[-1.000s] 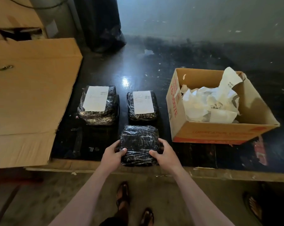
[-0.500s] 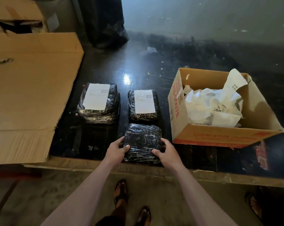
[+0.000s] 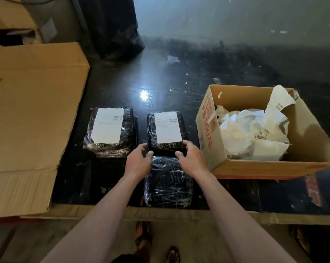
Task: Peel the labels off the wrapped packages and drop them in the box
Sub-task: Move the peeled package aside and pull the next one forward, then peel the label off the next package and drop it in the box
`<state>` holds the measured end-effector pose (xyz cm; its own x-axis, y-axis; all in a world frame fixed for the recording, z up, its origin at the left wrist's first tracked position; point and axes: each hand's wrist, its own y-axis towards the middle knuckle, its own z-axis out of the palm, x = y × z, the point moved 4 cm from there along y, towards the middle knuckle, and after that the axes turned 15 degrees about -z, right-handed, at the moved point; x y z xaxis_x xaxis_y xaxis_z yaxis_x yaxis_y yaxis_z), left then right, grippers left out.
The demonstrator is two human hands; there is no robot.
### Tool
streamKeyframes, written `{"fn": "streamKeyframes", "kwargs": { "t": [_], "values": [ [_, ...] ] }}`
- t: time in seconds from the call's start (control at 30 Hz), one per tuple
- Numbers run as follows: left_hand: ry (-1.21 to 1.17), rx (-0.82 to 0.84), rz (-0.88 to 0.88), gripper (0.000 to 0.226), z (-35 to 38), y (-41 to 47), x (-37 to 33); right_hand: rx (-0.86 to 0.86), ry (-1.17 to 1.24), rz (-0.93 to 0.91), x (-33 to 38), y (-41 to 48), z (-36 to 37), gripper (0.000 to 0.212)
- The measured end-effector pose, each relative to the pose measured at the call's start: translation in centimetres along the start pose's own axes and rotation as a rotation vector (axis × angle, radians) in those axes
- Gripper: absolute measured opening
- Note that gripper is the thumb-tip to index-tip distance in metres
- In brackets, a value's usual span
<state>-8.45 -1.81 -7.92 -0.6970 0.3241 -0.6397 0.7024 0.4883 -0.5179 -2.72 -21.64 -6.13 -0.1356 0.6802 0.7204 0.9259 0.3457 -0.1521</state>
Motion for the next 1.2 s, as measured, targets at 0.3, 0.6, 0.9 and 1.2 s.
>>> {"fn": "streamKeyframes", "kwargs": {
  "t": [0.3,0.6,0.9,1.2],
  "values": [
    [-0.022,0.094,-0.078,0.061,1.6,6.1,-3.1,-0.041,-0.116,0.038,-0.1,6.5,0.3,0.041],
    [-0.149,0.124,-0.088,0.058,2.6,9.1,-4.1,-0.093,-0.176,0.144,-1.7,9.7,0.4,0.028],
    [-0.226,0.168,-0.111,0.056,3.1,11.1,-3.6,-0.026,-0.359,-0.027,0.4,16.1,1.0,0.041],
    [-0.292,0.213,-0.125,0.059,3.8,12.2,-3.3,0.075,-0.437,-0.214,2.2,20.3,1.1,0.029]
  ]
}}
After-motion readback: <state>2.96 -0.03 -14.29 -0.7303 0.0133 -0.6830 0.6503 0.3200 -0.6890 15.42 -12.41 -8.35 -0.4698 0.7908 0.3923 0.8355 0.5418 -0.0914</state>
